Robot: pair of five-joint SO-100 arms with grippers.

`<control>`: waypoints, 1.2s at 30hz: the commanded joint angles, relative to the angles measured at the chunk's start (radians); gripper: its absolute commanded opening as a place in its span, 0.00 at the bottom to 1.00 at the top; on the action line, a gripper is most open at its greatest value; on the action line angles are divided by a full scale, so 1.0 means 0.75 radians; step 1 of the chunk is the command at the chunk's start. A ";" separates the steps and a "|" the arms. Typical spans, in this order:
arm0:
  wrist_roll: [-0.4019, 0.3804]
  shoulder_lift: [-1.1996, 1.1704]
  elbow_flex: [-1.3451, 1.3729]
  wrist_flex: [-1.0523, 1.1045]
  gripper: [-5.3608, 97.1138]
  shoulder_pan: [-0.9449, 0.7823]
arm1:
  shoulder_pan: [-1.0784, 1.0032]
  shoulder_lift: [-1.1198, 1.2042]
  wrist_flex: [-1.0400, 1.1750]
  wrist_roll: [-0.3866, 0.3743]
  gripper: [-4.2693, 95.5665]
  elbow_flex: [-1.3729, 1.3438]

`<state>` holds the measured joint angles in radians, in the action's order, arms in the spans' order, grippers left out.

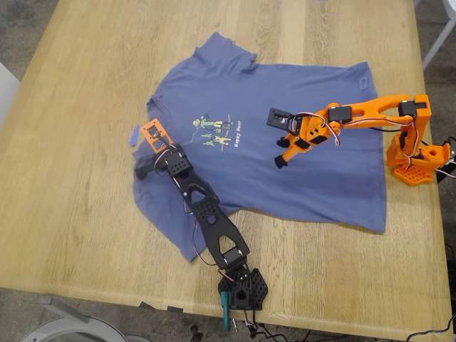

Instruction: Fold a T-shirt

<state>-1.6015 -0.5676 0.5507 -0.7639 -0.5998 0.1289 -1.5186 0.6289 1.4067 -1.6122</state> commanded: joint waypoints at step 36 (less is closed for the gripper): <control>-0.102 0.724 -1.176 -0.544 0.48 -0.133 | -0.025 -0.123 -0.025 -0.033 0.35 -0.184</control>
<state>-1.6904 -0.0414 -0.2991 -1.1796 -0.6857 0.1120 -1.5432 0.6167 1.3883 -1.7533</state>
